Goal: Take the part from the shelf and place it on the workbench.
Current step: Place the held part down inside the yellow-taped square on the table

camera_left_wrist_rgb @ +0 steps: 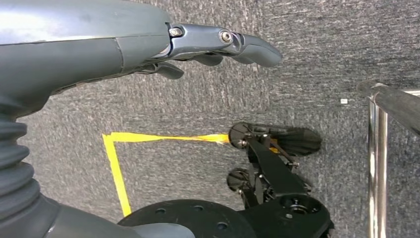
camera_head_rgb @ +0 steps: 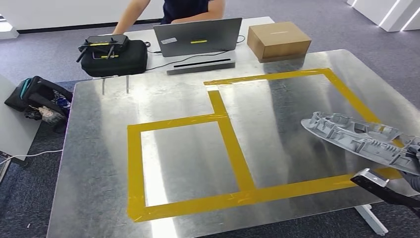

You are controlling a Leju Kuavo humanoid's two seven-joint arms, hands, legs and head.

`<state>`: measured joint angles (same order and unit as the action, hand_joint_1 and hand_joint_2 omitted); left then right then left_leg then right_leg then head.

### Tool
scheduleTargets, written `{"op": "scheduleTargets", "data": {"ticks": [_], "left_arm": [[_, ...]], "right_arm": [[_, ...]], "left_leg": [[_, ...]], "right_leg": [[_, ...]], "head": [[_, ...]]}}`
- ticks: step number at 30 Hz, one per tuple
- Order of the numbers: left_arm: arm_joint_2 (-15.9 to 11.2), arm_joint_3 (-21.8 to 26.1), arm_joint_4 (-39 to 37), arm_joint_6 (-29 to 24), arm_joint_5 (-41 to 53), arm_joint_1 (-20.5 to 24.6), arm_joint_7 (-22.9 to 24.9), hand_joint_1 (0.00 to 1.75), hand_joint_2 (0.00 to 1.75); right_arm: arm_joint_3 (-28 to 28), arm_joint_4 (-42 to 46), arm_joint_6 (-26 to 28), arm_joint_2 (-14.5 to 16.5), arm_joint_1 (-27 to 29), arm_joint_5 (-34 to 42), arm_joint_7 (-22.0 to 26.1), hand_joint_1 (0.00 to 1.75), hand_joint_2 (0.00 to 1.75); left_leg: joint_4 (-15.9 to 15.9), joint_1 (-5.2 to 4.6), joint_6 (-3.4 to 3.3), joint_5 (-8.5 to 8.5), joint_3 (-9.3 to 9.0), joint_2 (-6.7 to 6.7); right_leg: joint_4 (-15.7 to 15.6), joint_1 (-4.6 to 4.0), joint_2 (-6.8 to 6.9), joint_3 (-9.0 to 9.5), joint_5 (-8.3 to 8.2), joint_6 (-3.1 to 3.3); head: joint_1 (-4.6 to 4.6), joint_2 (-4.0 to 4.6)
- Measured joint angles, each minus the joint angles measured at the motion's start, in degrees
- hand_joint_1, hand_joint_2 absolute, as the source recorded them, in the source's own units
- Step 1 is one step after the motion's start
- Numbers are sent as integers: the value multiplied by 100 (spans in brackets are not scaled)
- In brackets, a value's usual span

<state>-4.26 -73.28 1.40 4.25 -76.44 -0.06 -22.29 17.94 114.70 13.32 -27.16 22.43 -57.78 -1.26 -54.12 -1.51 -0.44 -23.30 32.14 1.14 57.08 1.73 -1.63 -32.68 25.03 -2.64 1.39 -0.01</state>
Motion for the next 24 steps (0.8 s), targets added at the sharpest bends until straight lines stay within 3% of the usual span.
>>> {"op": "scheduleTargets", "data": {"ticks": [6, 9, 15, 24], "left_arm": [[-131, -10, -2, -14, 170, -9, -65, 0, 175], [-189, -9, -2, -9, 206, -27, -77, 0, 175], [-257, 1, -2, -3, 261, -38, -75, 0, 175], [-275, 19, -2, -22, 304, -60, -29, 0, 175]], "right_arm": [[-334, -145, -145, -353, -275, 302, 129, 175, 175], [-531, -302, -283, -460, -525, 263, -127, 175, 175], [-690, -835, -409, -572, -1128, -59, -729, 175, 175], [-759, -1407, -546, -591, -1621, -332, -904, 175, 175]], "left_leg": [[0, 1, 1, 7, 0, -1], [0, 0, 3, 12, 2, 0], [0, -4, 1, 24, 4, 6], [0, -10, -3, 25, 9, 8]], "right_leg": [[0, -1, -2, 0, -6, -4], [0, -1, -2, -1, -11, -10], [0, 3, 4, -8, -20, -23], [0, 10, 4, -13, -24, -28]], "head": [[0, 1], [0, 1], [1, 1], [0, 1]]}}
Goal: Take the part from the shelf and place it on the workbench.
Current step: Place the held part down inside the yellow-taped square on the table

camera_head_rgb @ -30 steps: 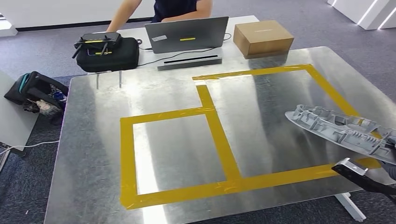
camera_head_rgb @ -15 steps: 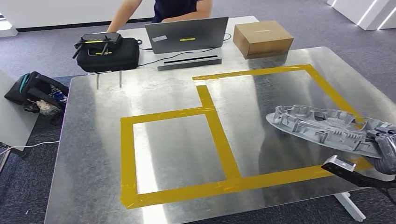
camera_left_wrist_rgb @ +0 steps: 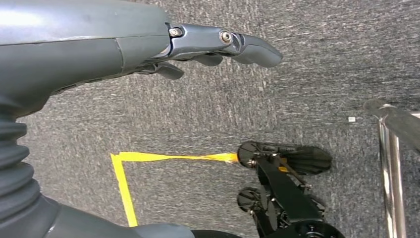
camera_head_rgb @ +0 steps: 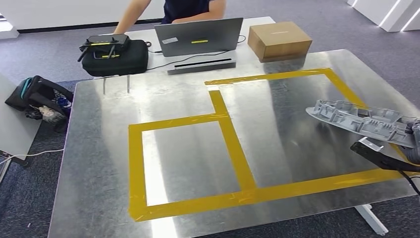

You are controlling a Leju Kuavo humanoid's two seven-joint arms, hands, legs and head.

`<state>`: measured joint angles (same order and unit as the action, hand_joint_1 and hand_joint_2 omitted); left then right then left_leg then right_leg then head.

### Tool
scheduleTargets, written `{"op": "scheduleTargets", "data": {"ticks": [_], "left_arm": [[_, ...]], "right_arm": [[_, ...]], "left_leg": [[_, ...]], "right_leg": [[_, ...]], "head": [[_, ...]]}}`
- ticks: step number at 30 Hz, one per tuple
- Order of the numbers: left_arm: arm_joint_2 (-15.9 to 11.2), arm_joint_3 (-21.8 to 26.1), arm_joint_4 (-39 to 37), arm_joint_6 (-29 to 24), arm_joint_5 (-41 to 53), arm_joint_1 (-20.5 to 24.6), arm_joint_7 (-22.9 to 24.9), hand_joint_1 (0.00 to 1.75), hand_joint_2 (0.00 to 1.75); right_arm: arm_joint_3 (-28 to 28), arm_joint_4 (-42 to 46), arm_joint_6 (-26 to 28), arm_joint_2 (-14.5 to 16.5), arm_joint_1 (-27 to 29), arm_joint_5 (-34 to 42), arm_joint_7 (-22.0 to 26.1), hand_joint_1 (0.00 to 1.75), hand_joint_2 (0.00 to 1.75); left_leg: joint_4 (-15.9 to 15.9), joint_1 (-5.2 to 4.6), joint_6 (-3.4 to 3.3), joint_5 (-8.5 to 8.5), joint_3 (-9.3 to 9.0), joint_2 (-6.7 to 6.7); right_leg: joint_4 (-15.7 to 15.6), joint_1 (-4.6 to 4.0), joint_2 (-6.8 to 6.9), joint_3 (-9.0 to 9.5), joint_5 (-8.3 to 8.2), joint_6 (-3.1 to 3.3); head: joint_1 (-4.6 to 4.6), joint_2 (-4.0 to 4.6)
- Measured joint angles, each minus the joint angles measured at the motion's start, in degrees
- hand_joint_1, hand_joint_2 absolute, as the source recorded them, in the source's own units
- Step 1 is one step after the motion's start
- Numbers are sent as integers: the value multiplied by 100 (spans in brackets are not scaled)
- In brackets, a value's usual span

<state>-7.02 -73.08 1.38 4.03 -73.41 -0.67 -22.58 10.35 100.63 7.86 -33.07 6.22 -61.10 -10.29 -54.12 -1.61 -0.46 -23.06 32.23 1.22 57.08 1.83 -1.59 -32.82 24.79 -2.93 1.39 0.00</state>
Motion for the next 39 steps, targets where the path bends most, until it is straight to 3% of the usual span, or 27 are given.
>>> {"op": "scheduleTargets", "data": {"ticks": [16, 20, 24, 39], "left_arm": [[-10, 116, 0, -236, 139, -14, 66, 0, 175], [-20, 130, 0, -345, 195, -15, 89, 0, 175], [-28, 137, 0, -367, 198, -21, 103, 0, 0], [-35, 227, -2, -414, 284, -35, 135, 0, 0]], "right_arm": [[-266, -380, -58, -37, -112, 51, 267, 175, 175], [-317, -417, -55, -49, -117, 70, 314, 0, 0], [-354, -435, -47, -50, -123, 93, 347, 0, 0], [-546, -437, -54, -67, -195, 307, 566, 0, 0]], "left_leg": [[0, -3, -1, -1, 3, 1], [0, -3, -1, -1, 3, 1], [0, -4, -1, -1, 5, 1], [0, -4, -2, -1, 10, 2]], "right_leg": [[-2, 0, 1, -1, -1, -1], [-2, 0, 0, -1, -1, -2], [-3, 0, 1, -2, -1, -2], [-6, 0, 1, -6, -1, -2]], "head": [[1, 0], [1, 0], [1, 0], [1, -1]]}}
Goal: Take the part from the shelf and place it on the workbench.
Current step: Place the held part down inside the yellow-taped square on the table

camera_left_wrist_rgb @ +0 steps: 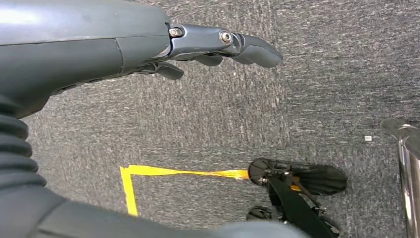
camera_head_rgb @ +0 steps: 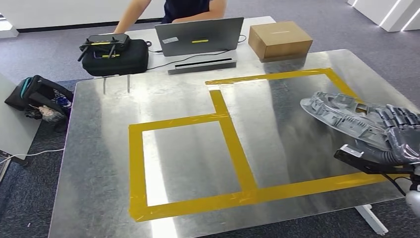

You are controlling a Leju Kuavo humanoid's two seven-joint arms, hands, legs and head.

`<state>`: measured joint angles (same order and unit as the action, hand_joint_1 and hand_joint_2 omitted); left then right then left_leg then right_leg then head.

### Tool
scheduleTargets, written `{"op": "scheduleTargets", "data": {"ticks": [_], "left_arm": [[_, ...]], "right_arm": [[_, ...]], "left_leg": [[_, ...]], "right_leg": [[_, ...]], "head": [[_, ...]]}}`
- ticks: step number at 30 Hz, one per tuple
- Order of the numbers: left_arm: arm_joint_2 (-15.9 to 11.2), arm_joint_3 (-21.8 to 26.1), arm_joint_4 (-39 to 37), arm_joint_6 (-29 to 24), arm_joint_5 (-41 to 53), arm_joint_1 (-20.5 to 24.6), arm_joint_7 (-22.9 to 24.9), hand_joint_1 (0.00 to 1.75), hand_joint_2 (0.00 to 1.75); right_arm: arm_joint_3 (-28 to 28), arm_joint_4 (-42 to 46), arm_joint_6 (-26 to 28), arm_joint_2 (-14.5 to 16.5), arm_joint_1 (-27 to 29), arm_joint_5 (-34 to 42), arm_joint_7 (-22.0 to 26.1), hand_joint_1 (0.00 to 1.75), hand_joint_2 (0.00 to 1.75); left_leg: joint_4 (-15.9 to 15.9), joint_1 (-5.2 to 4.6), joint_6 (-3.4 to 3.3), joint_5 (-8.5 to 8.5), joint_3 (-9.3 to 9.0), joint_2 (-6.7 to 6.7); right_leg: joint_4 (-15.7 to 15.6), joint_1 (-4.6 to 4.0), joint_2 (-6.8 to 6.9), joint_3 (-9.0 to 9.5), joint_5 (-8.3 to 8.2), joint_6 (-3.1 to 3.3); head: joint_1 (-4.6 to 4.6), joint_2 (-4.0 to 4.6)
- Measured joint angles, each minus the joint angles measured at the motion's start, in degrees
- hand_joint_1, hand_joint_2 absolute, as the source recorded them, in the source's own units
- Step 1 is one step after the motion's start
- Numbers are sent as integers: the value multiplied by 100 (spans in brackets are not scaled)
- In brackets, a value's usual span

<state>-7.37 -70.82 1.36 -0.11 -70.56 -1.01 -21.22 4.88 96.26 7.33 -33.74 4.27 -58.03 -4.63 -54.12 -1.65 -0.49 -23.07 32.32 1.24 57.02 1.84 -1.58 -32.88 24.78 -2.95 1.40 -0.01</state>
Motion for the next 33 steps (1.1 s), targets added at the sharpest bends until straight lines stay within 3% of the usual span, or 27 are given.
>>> {"op": "scheduleTargets", "data": {"ticks": [23, 33], "left_arm": [[-48, 55, -1, 156, 122, 9, -21, 0, 0], [-51, 91, -1, 170, 187, 2, -22, 0, 0]], "right_arm": [[-333, 0, -1, -126, -120, 88, 155, 0, 0], [-463, 0, -25, -197, -125, 123, 155, 0, 0]], "left_leg": [[-5, -1, -6, -5, 4, 0], [-69, -20, -66, -44, 26, 0]], "right_leg": [[-10, 4, 0, 2, -1, -2], [-15, 25, 0, 10, 4, -43]], "head": [[0, 0], [-1, 1]]}}
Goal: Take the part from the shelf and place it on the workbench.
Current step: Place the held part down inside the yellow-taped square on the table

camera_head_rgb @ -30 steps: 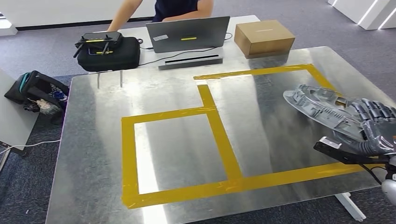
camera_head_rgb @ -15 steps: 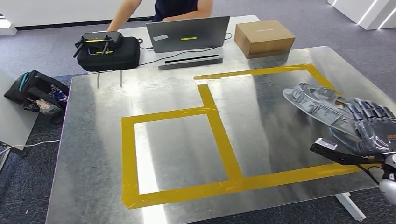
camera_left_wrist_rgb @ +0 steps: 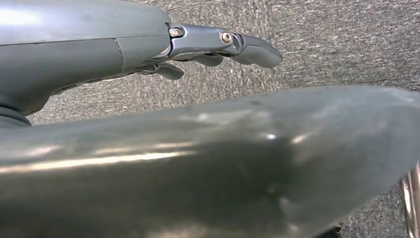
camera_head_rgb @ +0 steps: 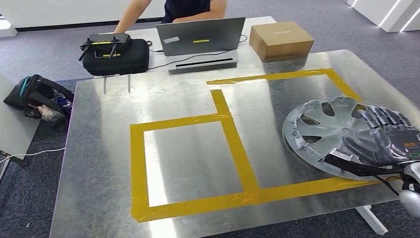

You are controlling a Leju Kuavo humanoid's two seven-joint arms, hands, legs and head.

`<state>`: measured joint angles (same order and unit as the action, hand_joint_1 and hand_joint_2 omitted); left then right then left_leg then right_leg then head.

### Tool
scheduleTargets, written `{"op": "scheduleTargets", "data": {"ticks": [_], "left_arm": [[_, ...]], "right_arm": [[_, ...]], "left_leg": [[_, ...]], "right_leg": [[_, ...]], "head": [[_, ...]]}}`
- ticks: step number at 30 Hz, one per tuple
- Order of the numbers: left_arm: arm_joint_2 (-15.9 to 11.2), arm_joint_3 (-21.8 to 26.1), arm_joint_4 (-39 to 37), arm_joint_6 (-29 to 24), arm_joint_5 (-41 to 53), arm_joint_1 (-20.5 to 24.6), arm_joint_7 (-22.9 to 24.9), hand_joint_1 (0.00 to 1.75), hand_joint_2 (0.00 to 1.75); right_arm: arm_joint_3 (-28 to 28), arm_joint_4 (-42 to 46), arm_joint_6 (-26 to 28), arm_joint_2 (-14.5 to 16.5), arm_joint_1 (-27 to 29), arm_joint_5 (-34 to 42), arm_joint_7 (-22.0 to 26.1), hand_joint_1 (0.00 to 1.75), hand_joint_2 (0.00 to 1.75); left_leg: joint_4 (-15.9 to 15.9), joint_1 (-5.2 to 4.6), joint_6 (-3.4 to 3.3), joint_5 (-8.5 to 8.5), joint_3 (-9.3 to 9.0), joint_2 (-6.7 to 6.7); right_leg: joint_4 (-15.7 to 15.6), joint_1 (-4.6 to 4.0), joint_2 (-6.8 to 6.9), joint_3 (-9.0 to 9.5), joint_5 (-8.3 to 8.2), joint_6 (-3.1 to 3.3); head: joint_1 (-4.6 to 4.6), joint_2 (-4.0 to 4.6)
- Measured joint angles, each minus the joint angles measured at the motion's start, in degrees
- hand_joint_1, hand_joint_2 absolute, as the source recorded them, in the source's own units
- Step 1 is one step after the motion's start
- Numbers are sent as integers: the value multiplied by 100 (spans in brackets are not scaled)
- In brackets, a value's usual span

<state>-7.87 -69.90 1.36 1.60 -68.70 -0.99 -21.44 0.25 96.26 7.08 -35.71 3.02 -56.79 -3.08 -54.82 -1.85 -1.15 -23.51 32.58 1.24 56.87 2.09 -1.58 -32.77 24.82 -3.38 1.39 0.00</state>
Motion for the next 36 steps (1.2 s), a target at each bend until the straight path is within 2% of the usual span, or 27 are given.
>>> {"op": "scheduleTargets", "data": {"ticks": [4, 6, 7, 8, 10, 11, 12, 13, 15, 16, 17, 18, 20, 21, 22, 23, 25, 26, 27, 28, 29, 31, 32, 33, 35, 36], "left_arm": [[-7, 16, 0, 0, 10, 0, 0, 0, 0], [-8, 38, 0, 0, 11, 4, 0, 0, 0], [-8, 51, 0, 1, 11, 6, 0, 0, 0], [-2, 63, 0, 2, 11, 8, 0, 0, 0], [9, 78, 0, 7, 16, 6, 0, 0, 0], [18, 83, 0, 9, 20, 5, 0, 0, 0], [25, 87, 0, 12, 24, 4, 0, 0, 0], [33, 92, 0, 13, 26, 4, 0, 0, 0], [40, 98, -2, 14, 27, 3, 1, 0, 0], [38, 101, -5, 13, 29, 0, 1, 0, 0], [31, 103, -9, 8, 31, -3, 1, 0, 0], [22, 106, -14, 3, 36, -8, 1, 0, 0], [14, 110, -19, -8, 42, -22, 0, 0, 0], [14, 111, -20, -9, 47, -28, 0, 0, 0], [16, 112, -20, -10, 49, -30, -1, 0, 0], [22, 112, -20, -10, 51, -29, -1, 0, 0], [39, 112, -20, -9, 52, -19, -2, 0, 0], [48, 112, -20, -9, 52, -15, -2, 0, 0], [56, 112, -20, -9, 52, -12, -2, 0, 0], [65, 112, -20, -8, 54, -10, -3, 0, 0], [69, 112, -20, -8, 58, -7, -6, 0, 0], [61, 112, -20, -7, 79, 6, -14, 0, 0], [52, 113, -20, -8, 90, 19, -19, 0, 0], [45, 113, -20, -8, 98, 29, -24, 0, 0], [42, 114, -21, -9, 103, 32, -31, 0, 0], [46, 114, -22, -9, 105, 28, -32, 0, 0]], "right_arm": [[-27, 1, -26, -32, 1, 13, 1, 0, 0], [-29, 4, -32, -69, 1, 16, 2, 0, 0], [-29, 5, -34, -87, -4, 19, 2, 0, 0], [-31, 6, -37, -99, -7, 21, 2, 0, 0], [-37, 4, -42, -108, -3, 23, 2, 0, 0], [-40, 2, -44, -110, 4, 23, 2, 0, 0], [-42, 1, -45, -114, 7, 23, 2, 0, 0], [-43, 0, -46, -120, 6, 24, 2, 0, 0], [-44, -1, -46, -128, 1, 26, 1, 0, 0], [-46, 0, -48, -131, 4, 28, -3, 0, 0], [-50, 0, -51, -133, 10, 29, -12, 0, 0], [-54, 0, -56, -134, 18, 25, -23, 0, 0], [-61, 1, -66, -141, 30, 1, -48, 0, 0], [-64, 3, -68, -144, 33, -13, -56, 0, 0], [-66, 5, -69, -150, 35, -21, -61, 0, 0], [-67, 8, -69, -157, 36, -23, -65, 0, 0], [-67, 11, -70, -169, 42, -23, -67, 0, 0], [-67, 11, -70, -170, 44, -23, -68, 0, 0], [-67, 11, -70, -170, 46, -22, -68, 0, 0], [-67, 11, -69, -171, 47, -19, -70, 0, 0], [-67, 13, -68, -173, 46, -12, -73, 0, 0], [-66, 16, -66, -176, 44, 8, -81, 0, 0], [-66, 17, -66, -178, 45, 16, -83, 0, 0], [-66, 17, -67, -178, 47, 21, -83, 0, 0], [-66, 18, -67, -180, 55, 27, -83, 0, 0], [-66, 18, -67, -182, 59, 28, -83, 0, 0]], "left_leg": [[-4, -24, -82, 17, 2, -1], [85, 6, -138, 97, -31, -15], [131, 26, -156, 127, -45, -23], [158, 42, -164, 145, -51, -33], [156, 48, -170, 154, -28, -41], [149, 51, -165, 160, -12, -44], [135, 60, -155, 165, 7, -45], [112, 76, -139, 169, 27, -46], [36, 105, -71, 166, 84, -40], [-7, 108, -32, 166, 116, -33], [-55, 101, 7, 172, 147, -21], [-87, 90, 35, 190, 180, -9], [-140, 90, 80, 207, 242, 4], [-200, 95, 110, 130, 295, -6], [-352, 105, 146, -35, 376, -22], [-617, 117, 182, -271, 490, -41], [-1384, 138, 224, -771, 758, -63], [-1687, 142, 224, -904, 830, -65], [-1822, 142, 209, -929, 813, -65], [-1741, 137, 179, -851, 687, -65], [-1460, 125, 131, -716, 458, -65], [-604, 60, -18, -531, -167, -68], [-268, 25, -66, -495, -399, -75], [-56, -8, -99, -486, -536, -83], [74, -22, -105, -393, -547, -96], [124, -13, -111, -323, -525, -104]], "right_leg": [[-46, 23, -6, 21, -34, -87], [0, 8, 23, -8, 32, -121], [163, -7, 48, -71, 173, -122], [467, -18, 78, -188, 384, -117], [1250, -30, 100, -467, 802, -129], [1507, -29, 103, -547, 892, -142], [1546, -27, 108, -525, 864, -159], [1344, -18, 114, -385, 732, -183], [561, 7, 119, 105, 440, -258], [270, 12, 102, 282, 345, -259], [107, 15, 84, 375, 320, -245], [100, 6, 62, 372, 332, -209], [159, 20, 62, 266, 307, -121], [184, 25, 69, 210, 281, -71], [192, 30, 79, 154, 246, -16], [191, 30, 88, 95, 203, 34], [192, 17, 103, -29, 114, 89], [192, 8, 110, -90, 68, 100], [193, -5, 115, -150, 22, 107], [192, -20, 117, -207, -24, 109], [191, -36, 116, -258, -69, 109], [177, -52, 115, -324, -157, 89], [160, -50, 120, -338, -205, 64], [133, -39, 127, -342, -256, 32], [48, -27, 138, -343, -369, -44], [33, -26, 138, -364, -359, -69]], "head": [[-3, 0], [3, 0], [13, -1], [26, -1], [49, -1], [57, 0], [60, 0], [62, -1], [69, -1], [73, -1], [75, -1], [75, -1], [73, -1], [62, -1], [53, -1], [40, -1], [26, -1], [25, 0], [25, 0], [26, 0], [26, -1], [29, -1], [27, -1], [24, -1], [18, -1], [20, -1]]}}
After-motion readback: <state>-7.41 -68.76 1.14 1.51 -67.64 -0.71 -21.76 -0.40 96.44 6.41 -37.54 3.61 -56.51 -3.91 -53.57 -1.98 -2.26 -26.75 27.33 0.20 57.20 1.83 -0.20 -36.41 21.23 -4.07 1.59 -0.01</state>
